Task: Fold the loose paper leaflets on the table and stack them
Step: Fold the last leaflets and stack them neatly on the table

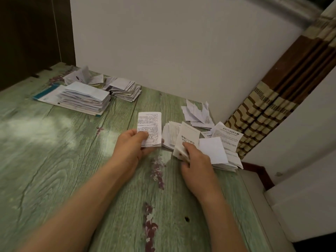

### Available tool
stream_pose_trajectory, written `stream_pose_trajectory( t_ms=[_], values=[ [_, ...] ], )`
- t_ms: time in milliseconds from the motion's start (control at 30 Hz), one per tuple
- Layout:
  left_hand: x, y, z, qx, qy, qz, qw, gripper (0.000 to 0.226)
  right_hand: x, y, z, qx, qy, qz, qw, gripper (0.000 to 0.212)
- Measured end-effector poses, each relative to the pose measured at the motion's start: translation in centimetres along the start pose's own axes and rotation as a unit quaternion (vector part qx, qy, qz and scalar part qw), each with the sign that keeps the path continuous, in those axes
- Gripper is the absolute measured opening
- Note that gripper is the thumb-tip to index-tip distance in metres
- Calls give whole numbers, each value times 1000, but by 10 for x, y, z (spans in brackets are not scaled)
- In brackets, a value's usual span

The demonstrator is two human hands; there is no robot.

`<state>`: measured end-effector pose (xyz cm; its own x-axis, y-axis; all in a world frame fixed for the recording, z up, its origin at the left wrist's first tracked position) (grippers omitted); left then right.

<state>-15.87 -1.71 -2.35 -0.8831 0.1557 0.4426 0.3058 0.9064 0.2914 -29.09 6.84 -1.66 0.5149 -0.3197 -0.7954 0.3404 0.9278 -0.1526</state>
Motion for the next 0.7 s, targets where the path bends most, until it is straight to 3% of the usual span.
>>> stream_pose_trajectory(
  t_ms=[100,167,233,333,434,500,600,700],
  values=[
    [-1,2,1,0,-78,10,997,16,-3,1,0,-10,-65,-105,992,38],
    [1,6,0,7,-140,30,990,21,-4,4,5,-80,-144,-212,963,28],
    [7,14,0,5,-161,60,985,21,0,5,11,-178,-185,-263,930,18],
    [17,25,3,-18,-109,111,988,23,14,5,14,-251,-169,-239,923,21],
    [15,24,6,-72,26,117,990,47,23,3,14,-237,-148,-195,940,17],
    [10,19,7,-78,59,103,990,57,24,2,14,-238,-168,-166,942,15],
    [5,16,8,-39,3,47,998,30,28,4,16,-242,-171,-146,944,19],
    [4,14,9,-18,-9,21,1000,21,31,5,22,-195,-211,-133,949,23]
  ],
)
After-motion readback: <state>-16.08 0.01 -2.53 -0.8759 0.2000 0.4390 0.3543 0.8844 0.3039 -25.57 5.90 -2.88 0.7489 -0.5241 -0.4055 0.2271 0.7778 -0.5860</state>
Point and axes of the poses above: each hand's wrist, its own y-axis away from the middle knuckle, its own x-axis out of the palm, z = x × y, the point moved 1 cm from there along -y, towards the middle knuckle, and after that the axes turned 8 degrees about -y, right-handed, at the moved point
